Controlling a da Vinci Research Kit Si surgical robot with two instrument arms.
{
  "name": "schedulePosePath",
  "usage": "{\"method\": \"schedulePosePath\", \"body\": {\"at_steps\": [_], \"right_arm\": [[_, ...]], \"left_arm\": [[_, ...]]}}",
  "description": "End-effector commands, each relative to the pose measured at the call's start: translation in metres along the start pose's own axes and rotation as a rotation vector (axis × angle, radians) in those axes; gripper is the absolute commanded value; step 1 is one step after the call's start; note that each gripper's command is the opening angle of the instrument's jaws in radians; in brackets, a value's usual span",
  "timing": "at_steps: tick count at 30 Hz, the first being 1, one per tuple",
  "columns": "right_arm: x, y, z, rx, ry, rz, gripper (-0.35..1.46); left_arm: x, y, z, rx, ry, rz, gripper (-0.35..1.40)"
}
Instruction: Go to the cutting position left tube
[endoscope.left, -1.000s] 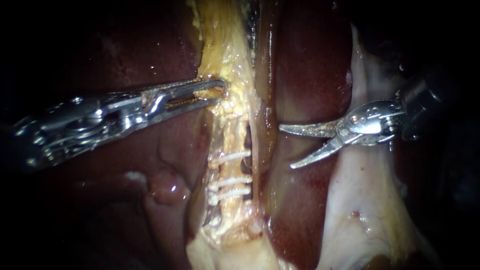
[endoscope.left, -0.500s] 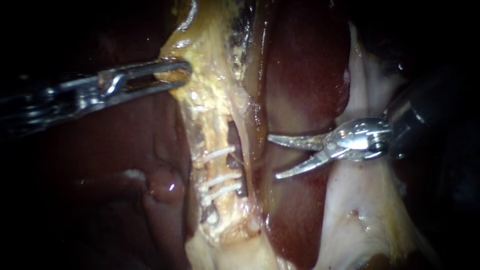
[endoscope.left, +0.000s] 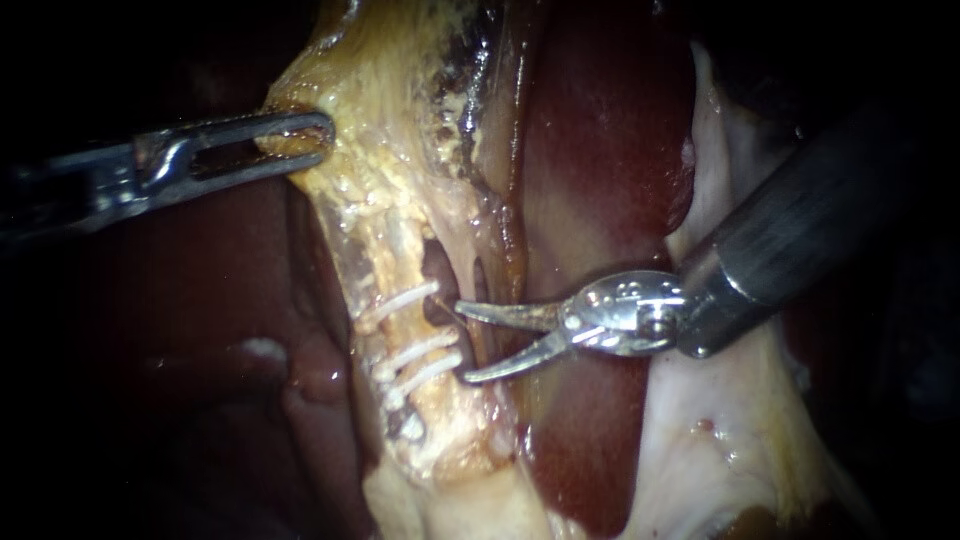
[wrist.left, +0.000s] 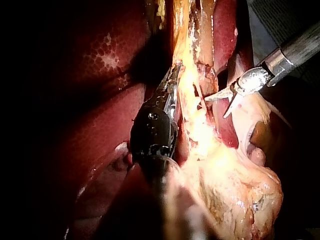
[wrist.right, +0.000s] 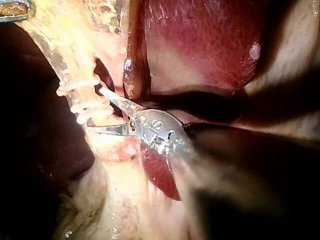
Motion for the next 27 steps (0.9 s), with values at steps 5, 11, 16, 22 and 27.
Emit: {"method": "schedulePosePath", "body": {"at_steps": [5,11,16,22,27], "right_arm": [[-0.0001,0.0011,0.0004,-0.008,-0.003,0.008,1.43],[0.0003,0.0015,0.0018,0.005,-0.004,0.014,1.43],[0.0004,0.0018,0.0034,0.027,-0.007,0.024,1.43],[0.0002,0.0018,0.0048,0.072,-0.014,0.022,1.43],[0.0006,0.0012,0.0049,0.113,0.006,-0.001,1.41]], "left_arm": [[0.0,-0.0003,-0.0001,-0.002,-0.003,0.0,-0.35],[0.0001,-0.0003,-0.0002,-0.005,-0.004,0.0,-0.35],[0.0001,-0.0003,-0.0002,-0.005,-0.004,0.0,-0.35],[0.0001,-0.0002,-0.0003,-0.004,-0.004,0.0,-0.35],[0.0001,-0.0002,-0.0003,-0.004,-0.004,0.0,-0.35]]}}
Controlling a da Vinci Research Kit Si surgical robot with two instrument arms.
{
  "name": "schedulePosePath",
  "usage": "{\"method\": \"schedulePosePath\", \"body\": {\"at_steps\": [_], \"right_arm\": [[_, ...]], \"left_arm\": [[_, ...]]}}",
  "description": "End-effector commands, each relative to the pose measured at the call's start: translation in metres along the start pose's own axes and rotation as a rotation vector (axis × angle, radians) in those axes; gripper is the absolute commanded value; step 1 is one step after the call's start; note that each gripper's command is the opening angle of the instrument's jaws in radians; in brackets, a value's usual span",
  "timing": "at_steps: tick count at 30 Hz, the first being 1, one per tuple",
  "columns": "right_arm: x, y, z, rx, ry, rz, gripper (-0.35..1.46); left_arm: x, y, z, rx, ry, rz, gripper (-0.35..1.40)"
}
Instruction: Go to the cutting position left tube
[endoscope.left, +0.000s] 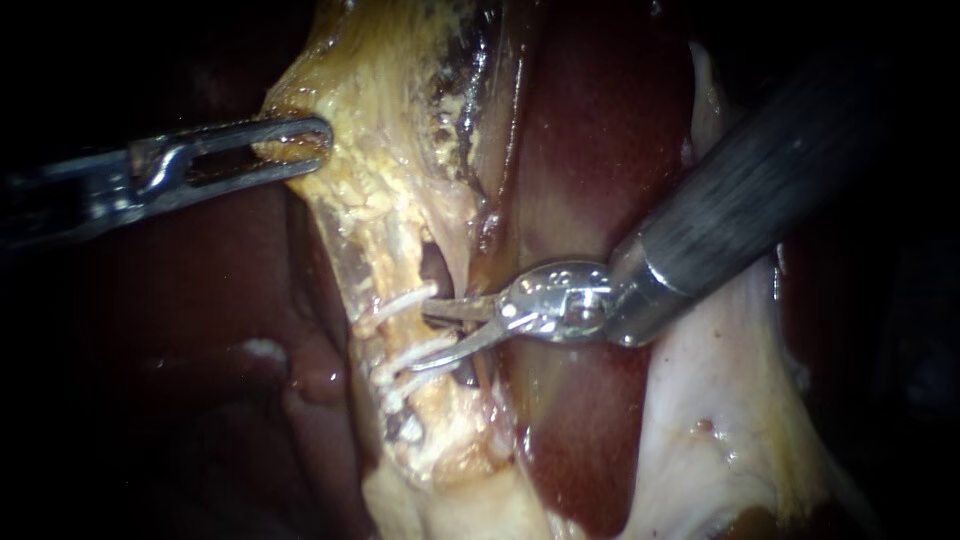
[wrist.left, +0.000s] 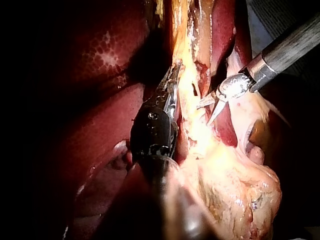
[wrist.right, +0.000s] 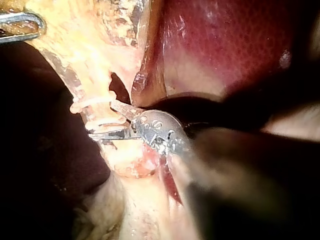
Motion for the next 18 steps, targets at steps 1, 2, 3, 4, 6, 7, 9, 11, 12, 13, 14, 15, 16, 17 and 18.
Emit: {"method": "schedulePosePath", "body": {"at_steps": [1,2,3,4,6,7,9,11,12,13,14,15,16,17,18], "right_arm": [[0.0002,-0.0002,-0.0001,0.002,0.01,-0.004,1.41],[0.0003,-0.0003,0.0,0.011,0.014,-0.009,1.41],[0.0004,-0.0004,0.0,0.022,0.021,-0.015,1.41],[0.0005,-0.0004,0.0001,0.03,0.026,-0.02,1.41],[0.0007,-0.0005,0.0004,0.044,0.036,-0.027,1.41],[0.0009,-0.0005,0.0006,0.053,0.04,-0.032,1.41],[0.0011,-0.0006,0.001,0.067,0.043,-0.04,1.41],[0.0015,-0.0007,0.0014,0.081,0.047,-0.047,1.4],[0.0017,-0.0008,0.0016,0.086,0.046,-0.049,1.4],[0.0019,-0.0008,0.0019,0.091,0.048,-0.052,1.4],[0.0021,-0.0008,0.0021,0.095,0.05,-0.055,1.4],[0.0023,-0.0007,0.0024,0.099,0.053,-0.057,1.4],[0.0024,-0.0007,0.0026,0.104,0.055,-0.059,1.38],[0.0026,-0.0006,0.0029,0.111,0.06,-0.057,1.38],[0.0027,-0.0005,0.0031,0.116,0.064,-0.054,1.38]], "left_arm": [[0.0,0.0,0.0,0.001,0.0,0.0,-0.35],[0.0,0.0,0.0,0.001,0.0,0.0,-0.35],[0.0,0.0,0.0,0.001,0.0,0.0,-0.35],[0.0,0.0,0.0,0.001,0.0,0.0,-0.35],[0.0,0.0,0.0,0.001,0.0,0.0,-0.35],[0.0,0.0,0.0,0.001,0.0,0.0,-0.35],[0.0,0.0,0.0,0.001,0.0,0.0,-0.35],[0.0,0.0001,0.0,0.001,0.0,0.0,-0.35],[0.0,0.0001,0.0,0.001,0.0,0.0,-0.35],[0.0,0.0001,0.0,0.001,0.0,0.0,-0.35],[0.0,0.0001,0.0001,0.001,0.0,0.0,-0.35],[0.0,0.0001,0.0001,0.001,0.0,0.0,-0.35],[0.0,0.0001,0.0001,0.001,0.0,0.0,-0.35],[0.0,0.0001,0.0001,0.001,0.0,0.0,-0.35],[0.0,0.0001,0.0001,0.001,0.0,0.0,-0.35]]}}
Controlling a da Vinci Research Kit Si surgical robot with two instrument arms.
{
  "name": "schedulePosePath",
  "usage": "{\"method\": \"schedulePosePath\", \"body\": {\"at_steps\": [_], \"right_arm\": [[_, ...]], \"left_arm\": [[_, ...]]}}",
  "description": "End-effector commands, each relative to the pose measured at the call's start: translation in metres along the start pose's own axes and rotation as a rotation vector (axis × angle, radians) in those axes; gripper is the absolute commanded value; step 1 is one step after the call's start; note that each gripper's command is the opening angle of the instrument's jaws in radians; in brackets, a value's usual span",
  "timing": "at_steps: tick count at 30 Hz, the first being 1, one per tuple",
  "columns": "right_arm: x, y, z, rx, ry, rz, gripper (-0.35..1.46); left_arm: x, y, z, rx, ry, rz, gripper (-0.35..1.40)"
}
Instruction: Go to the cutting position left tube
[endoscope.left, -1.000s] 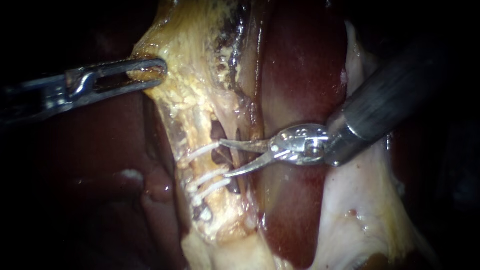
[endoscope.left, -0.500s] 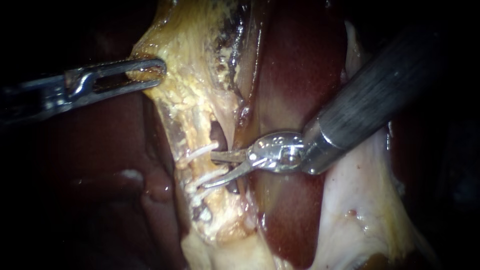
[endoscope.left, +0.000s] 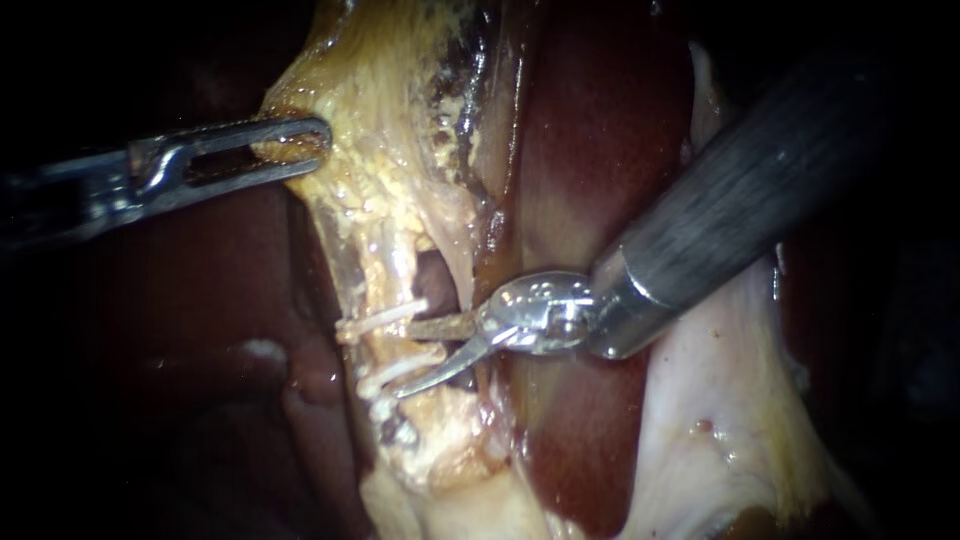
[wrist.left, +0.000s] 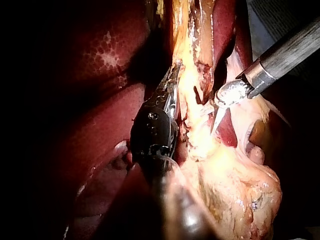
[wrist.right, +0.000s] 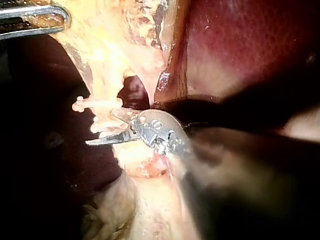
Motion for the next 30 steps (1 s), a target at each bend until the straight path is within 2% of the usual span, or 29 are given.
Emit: {"method": "schedulePosePath", "body": {"at_steps": [1,6,13,18,21,30], "right_arm": [[0.0001,0.0001,0.0003,0.002,0.004,0.007,1.36],[0.0003,0.0008,0.0013,0.011,0.025,0.038,1.36],[0.0003,0.0011,0.0021,0.064,0.06,0.12,1.31],[0.0006,0.0014,0.0025,0.082,0.092,0.228,1.28],[0.0007,0.0017,0.0028,0.08,0.094,0.3,1.23],[0.0009,0.0025,0.003,0.053,0.105,0.327,1.21]], "left_arm": [[0.0,0.0,0.0,0.0,0.0,0.0,-0.35],[0.0,0.0,0.0001,0.0,0.0,0.0,-0.35],[0.0,-0.0001,0.0002,-0.001,0.0,0.0,-0.35],[0.0,-0.0001,0.0002,-0.001,0.0,-0.001,-0.35],[0.0,-0.0001,0.0002,-0.001,0.0,-0.001,-0.35],[0.0,-0.0001,0.0002,-0.001,0.0,-0.001,-0.35]]}}
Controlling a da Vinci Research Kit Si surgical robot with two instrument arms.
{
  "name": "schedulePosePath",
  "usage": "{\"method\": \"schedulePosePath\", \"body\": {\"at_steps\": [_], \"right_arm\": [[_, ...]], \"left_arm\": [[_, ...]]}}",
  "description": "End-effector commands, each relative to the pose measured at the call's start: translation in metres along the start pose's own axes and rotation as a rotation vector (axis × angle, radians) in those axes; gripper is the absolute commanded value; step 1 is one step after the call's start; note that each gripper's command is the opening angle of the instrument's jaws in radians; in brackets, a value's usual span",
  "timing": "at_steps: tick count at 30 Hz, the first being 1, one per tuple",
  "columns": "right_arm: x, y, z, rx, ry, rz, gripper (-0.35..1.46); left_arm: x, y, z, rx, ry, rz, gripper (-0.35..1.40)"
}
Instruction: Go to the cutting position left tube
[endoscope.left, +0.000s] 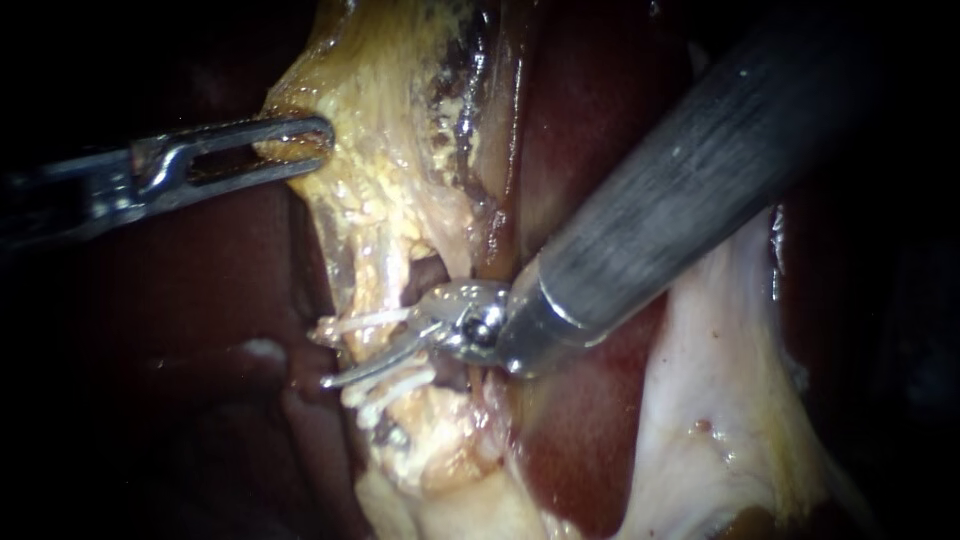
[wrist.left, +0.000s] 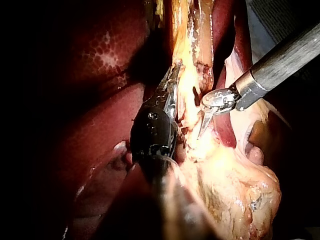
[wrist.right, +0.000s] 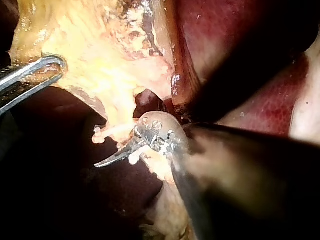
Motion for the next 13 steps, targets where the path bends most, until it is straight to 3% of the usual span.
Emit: {"method": "schedulePosePath", "body": {"at_steps": [1,13], "right_arm": [[0.0,0.0,0.0,-0.001,0.0,-0.001,1.21],[-0.0001,0.0001,0.0,-0.007,0.004,0.005,1.23]], "left_arm": [[0.0,0.0,0.0,0.0,0.0,0.0,-0.35],[-0.0001,0.0,0.0,0.0,0.001,0.0,-0.35]]}}
